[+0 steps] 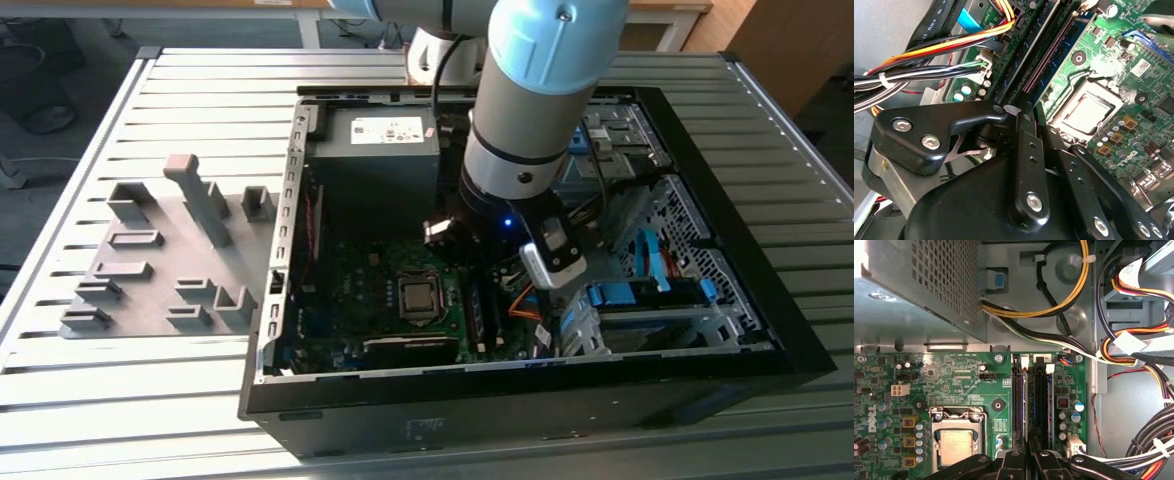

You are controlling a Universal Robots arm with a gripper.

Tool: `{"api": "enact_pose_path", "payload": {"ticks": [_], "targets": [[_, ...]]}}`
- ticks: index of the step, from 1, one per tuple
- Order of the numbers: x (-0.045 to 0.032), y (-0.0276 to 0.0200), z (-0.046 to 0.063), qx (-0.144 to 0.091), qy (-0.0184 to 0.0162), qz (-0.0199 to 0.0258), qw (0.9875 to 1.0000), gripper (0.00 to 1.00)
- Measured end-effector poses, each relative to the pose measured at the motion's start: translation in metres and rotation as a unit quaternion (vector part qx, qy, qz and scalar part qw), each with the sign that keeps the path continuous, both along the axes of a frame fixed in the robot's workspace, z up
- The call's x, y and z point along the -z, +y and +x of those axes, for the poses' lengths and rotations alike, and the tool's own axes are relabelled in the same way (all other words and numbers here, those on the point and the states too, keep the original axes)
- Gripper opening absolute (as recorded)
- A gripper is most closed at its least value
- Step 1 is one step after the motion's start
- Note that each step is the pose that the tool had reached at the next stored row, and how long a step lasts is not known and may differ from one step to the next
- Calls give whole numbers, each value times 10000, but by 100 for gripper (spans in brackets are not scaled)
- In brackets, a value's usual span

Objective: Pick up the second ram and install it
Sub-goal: 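Press down the second ram until it locks into place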

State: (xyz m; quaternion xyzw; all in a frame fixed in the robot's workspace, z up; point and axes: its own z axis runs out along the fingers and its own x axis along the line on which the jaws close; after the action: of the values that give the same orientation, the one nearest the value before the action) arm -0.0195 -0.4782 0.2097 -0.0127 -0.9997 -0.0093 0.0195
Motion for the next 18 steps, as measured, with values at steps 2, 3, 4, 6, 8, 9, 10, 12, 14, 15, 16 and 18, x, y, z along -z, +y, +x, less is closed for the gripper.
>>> {"api": "enact_pose_path", "payload": {"ticks": [2,3,4,6,8,9,10,12,14,15,16,18], "targets": [[9,0,0,0,0,-1,10000,14],[14,0,0,0,0,-1,10000,14],[18,0,0,0,0,-1,10000,14],[21,0,0,0,0,-2,10000,14],[22,0,0,0,0,-2,10000,14],[22,0,0,0,0,-1,10000,14],[20,0,0,0,0,1,10000,14],[9,1,0,0,0,2,10000,14],[-1,1,0,0,1,-1,10000,14],[-1,0,0,0,0,-4,10000,14],[-2,0,0,0,0,-16,10000,14],[-2,1,0,1,1,-72,10000,14]]}}
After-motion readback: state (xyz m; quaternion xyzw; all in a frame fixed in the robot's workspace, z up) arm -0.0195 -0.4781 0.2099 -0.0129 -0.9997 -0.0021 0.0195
